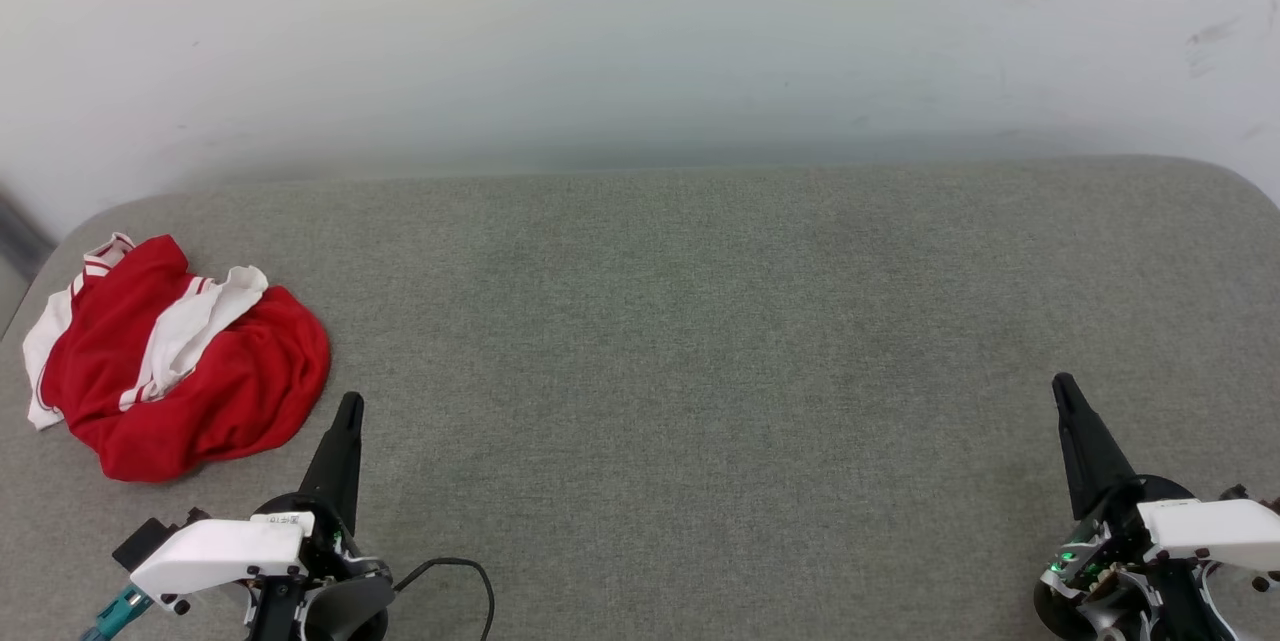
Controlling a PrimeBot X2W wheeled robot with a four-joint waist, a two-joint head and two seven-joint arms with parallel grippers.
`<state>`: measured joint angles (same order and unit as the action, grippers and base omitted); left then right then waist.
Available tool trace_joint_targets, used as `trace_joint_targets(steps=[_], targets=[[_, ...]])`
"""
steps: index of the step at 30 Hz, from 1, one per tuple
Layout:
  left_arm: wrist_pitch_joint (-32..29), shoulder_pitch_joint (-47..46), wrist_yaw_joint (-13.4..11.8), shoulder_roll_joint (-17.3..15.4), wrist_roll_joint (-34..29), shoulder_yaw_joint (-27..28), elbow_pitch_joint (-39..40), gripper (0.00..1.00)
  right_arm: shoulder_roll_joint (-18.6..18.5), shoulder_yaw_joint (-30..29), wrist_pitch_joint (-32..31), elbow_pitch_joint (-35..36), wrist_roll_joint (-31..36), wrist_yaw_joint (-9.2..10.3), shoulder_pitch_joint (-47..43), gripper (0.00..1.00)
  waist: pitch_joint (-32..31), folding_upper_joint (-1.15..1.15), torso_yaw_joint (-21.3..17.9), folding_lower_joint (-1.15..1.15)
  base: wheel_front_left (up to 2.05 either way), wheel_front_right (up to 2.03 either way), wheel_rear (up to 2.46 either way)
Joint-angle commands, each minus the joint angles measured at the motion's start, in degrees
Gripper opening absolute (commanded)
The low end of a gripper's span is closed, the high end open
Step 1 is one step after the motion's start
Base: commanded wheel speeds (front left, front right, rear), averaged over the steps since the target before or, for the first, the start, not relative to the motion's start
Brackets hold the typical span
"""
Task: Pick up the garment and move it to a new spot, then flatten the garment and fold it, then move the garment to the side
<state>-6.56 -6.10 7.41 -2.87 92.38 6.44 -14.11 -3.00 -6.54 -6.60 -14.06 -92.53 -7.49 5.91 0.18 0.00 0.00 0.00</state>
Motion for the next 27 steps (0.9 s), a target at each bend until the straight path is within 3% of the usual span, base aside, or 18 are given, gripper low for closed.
trace_joint_targets(steps=[1, 27], targets=[[-0.1, -0.4, 0.2, 0.0, 0.1, 0.2, 0.0, 0.00, 0.2, 0.0, 0.0, 0.0, 0.3, 0.00, 0.8, 0.00, 0.0, 0.00, 0.0, 0.00, 0.00, 0.00, 0.00], [-0.1, -0.4, 0.2, 0.0, 0.1, 0.2, 0.0, 0.00, 0.2, 0.0, 0.0, 0.0, 0.3, 0.00, 0.8, 0.00, 0.0, 0.00, 0.0, 0.00, 0.00, 0.00, 0.00]])
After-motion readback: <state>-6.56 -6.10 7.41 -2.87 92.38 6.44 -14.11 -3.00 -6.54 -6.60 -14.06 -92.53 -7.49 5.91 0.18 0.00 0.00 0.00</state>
